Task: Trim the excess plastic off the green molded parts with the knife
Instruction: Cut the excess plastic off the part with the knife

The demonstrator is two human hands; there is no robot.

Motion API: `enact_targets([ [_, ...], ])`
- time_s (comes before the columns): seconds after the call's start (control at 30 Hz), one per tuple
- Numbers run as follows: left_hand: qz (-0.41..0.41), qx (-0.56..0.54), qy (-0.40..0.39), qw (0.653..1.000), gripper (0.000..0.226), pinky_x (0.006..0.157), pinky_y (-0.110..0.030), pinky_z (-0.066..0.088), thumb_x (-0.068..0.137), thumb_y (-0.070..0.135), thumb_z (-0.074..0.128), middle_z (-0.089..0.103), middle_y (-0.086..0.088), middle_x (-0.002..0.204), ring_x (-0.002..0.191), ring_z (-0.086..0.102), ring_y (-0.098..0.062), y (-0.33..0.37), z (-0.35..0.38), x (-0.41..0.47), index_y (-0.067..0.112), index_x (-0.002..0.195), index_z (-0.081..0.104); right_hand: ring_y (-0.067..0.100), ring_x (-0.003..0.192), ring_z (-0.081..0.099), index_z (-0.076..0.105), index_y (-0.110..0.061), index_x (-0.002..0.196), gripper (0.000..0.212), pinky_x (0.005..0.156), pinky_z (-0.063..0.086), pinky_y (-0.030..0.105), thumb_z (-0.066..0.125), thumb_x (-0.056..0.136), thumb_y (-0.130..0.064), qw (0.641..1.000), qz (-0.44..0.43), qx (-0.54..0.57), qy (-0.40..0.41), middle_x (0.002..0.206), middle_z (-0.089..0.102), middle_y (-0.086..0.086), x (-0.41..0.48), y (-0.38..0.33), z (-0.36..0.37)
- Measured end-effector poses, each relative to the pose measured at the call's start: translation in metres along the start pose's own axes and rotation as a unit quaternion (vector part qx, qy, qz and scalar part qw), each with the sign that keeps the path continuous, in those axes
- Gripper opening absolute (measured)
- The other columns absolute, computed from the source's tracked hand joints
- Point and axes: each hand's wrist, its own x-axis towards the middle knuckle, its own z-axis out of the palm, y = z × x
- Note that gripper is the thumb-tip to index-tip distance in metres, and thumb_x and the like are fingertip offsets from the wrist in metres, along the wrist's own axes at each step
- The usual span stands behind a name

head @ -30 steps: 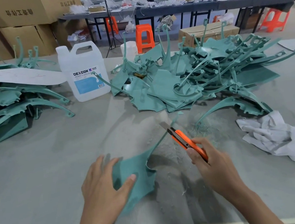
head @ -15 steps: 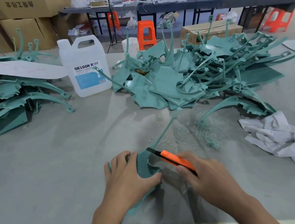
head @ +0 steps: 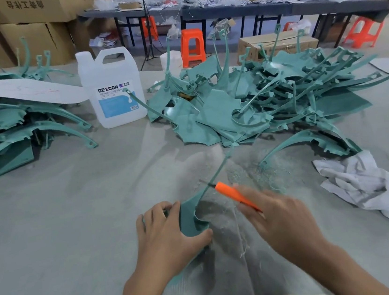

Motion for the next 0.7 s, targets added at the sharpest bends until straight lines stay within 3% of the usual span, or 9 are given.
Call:
enact_targets([
  [0.07, -0.002, -0.002, 0.005, 1.000, 0.105, 0.120, -0.041, 0.013, 0.058, 0.092, 0.031, 0.031, 0.010, 0.137, 0.135, 0.020, -0.016, 0.000, 0.000, -0.001, 0.040, 0.148, 0.033, 0.019, 0.073, 0.066, 0.045, -0.051, 0.140, 0.041, 0.057, 0.044, 0.032, 0.048, 0.099, -0.055, 0.997, 0.009, 0.020, -0.070, 0.088, 0.069, -0.008, -0.005, -0.001, 0.003],
  [0.13, 0.001, 0.000, 0.005, 1.000, 0.106, 0.120, -0.040, 0.013, 0.058, 0.092, 0.031, 0.031, 0.010, 0.137, 0.134, 0.019, -0.015, -0.001, 0.001, -0.001, 0.039, 0.149, 0.032, 0.013, 0.066, 0.064, 0.044, -0.057, 0.139, 0.039, 0.055, 0.046, 0.029, 0.045, 0.101, -0.054, 0.997, 0.007, 0.010, -0.074, 0.079, 0.066, -0.009, 0.004, 0.004, -0.001],
  [0.23, 0.001, -0.003, -0.002, 1.000, 0.104, 0.120, -0.041, 0.013, 0.060, 0.092, 0.031, 0.030, 0.010, 0.137, 0.134, 0.018, -0.016, -0.001, 0.001, -0.001, 0.038, 0.149, 0.031, 0.017, 0.059, 0.062, 0.050, -0.049, 0.140, 0.038, 0.049, 0.045, 0.033, 0.047, 0.102, -0.048, 0.997, 0.053, -0.042, 0.036, 0.072, 0.064, -0.007, 0.028, 0.021, -0.020],
  [0.3, -0.001, -0.005, -0.001, 1.000, 0.102, 0.121, -0.043, 0.013, 0.060, 0.093, 0.030, 0.030, 0.009, 0.137, 0.135, 0.017, -0.017, 0.000, 0.001, -0.001, 0.039, 0.148, 0.031, 0.016, 0.056, 0.060, 0.053, -0.044, 0.139, 0.038, 0.048, 0.046, 0.032, 0.048, 0.102, -0.048, 0.996, 0.047, -0.030, 0.068, 0.073, 0.064, -0.007, 0.030, 0.021, -0.023],
  [0.37, -0.009, -0.007, 0.000, 1.000, 0.104, 0.121, -0.044, 0.013, 0.060, 0.093, 0.030, 0.030, 0.009, 0.139, 0.136, 0.017, -0.017, 0.000, 0.001, -0.001, 0.039, 0.149, 0.031, 0.008, 0.052, 0.058, 0.045, -0.050, 0.142, 0.041, 0.047, 0.049, 0.026, 0.044, 0.101, -0.051, 1.000, -0.010, 0.010, 0.011, 0.073, 0.065, -0.008, 0.020, 0.011, -0.016],
  [0.43, -0.010, 0.001, 0.005, 1.000, 0.106, 0.121, -0.044, 0.013, 0.059, 0.093, 0.029, 0.030, 0.009, 0.140, 0.137, 0.018, -0.018, 0.000, 0.001, -0.001, 0.038, 0.150, 0.030, 0.010, 0.066, 0.064, 0.037, -0.063, 0.139, 0.041, 0.057, 0.051, 0.028, 0.040, 0.098, -0.060, 0.996, -0.026, 0.021, -0.082, 0.081, 0.068, -0.010, 0.010, 0.009, -0.008],
  [0.47, -0.007, 0.005, 0.003, 1.000, 0.107, 0.120, -0.044, 0.013, 0.059, 0.093, 0.028, 0.030, 0.009, 0.140, 0.136, 0.018, -0.018, 0.000, 0.000, -0.002, 0.038, 0.151, 0.030, 0.013, 0.072, 0.066, 0.038, -0.065, 0.138, 0.040, 0.062, 0.051, 0.031, 0.039, 0.097, -0.061, 0.996, -0.015, 0.024, -0.088, 0.086, 0.070, -0.010, 0.009, 0.013, -0.007],
  [0.6, 0.001, -0.001, -0.019, 1.000, 0.104, 0.120, -0.046, 0.013, 0.061, 0.093, 0.028, 0.028, 0.009, 0.137, 0.127, 0.012, -0.013, 0.002, -0.004, -0.003, 0.038, 0.150, 0.028, 0.012, 0.067, 0.065, 0.056, -0.041, 0.137, 0.037, 0.053, 0.050, 0.033, 0.053, 0.101, -0.045, 0.995, 0.046, 0.014, 0.087, 0.090, 0.070, -0.015, 0.014, 0.032, -0.010],
  [0.7, 0.004, -0.005, -0.058, 0.998, 0.106, 0.121, -0.045, 0.011, 0.060, 0.092, 0.030, 0.025, 0.007, 0.144, 0.135, 0.010, -0.015, 0.004, -0.012, 0.002, 0.037, 0.150, 0.024, -0.006, 0.069, 0.058, 0.051, -0.046, 0.131, 0.035, 0.054, 0.036, 0.016, 0.042, 0.099, -0.058, 0.988, 0.066, 0.108, 0.090, 0.083, 0.061, -0.034, 0.004, 0.034, -0.004],
])
